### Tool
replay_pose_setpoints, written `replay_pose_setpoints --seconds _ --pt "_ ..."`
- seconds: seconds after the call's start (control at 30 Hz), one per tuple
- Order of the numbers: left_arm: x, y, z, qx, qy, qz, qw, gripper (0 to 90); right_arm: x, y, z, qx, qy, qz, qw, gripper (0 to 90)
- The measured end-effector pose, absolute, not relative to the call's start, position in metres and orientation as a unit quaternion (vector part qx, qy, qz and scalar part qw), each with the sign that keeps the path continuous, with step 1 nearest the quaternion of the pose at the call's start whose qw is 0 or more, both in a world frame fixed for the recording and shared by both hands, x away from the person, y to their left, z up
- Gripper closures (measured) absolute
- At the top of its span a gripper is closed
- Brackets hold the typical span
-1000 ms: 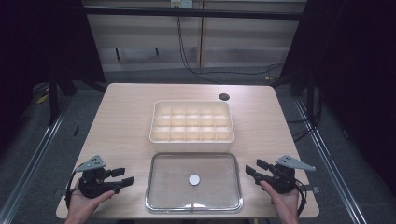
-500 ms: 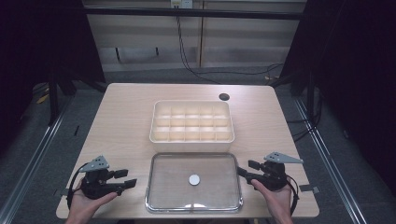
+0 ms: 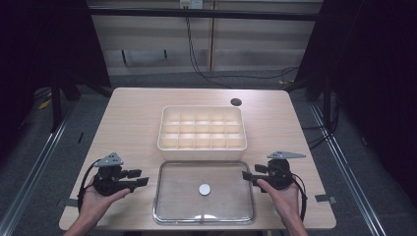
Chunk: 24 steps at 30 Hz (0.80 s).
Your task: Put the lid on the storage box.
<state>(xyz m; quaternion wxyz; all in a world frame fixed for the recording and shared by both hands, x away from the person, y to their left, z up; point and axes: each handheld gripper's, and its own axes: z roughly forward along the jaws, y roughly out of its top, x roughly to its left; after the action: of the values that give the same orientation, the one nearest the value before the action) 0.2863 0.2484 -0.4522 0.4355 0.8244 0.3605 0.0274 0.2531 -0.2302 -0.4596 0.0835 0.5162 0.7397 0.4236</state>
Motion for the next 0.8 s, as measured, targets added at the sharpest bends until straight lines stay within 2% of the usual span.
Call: replay_pose_setpoints --seconds 0.3,0.5,0.8 --pt "0.31 0.238 -0.465 0.825 0.382 0.031 0.414 47.8 0.27 -0.223 -0.466 0.524 0.739 0.412 0.093 39.0" --pt "0.31 0.237 -0.473 0.829 0.38 0.017 0.41 50.0 0.271 -0.226 -0.479 0.538 0.738 0.401 0.072 45.0" --pt "0.307 0.228 -0.495 0.844 0.376 0.001 0.381 48.7 0.268 -0.231 -0.489 0.556 0.739 0.372 0.079 46.1"
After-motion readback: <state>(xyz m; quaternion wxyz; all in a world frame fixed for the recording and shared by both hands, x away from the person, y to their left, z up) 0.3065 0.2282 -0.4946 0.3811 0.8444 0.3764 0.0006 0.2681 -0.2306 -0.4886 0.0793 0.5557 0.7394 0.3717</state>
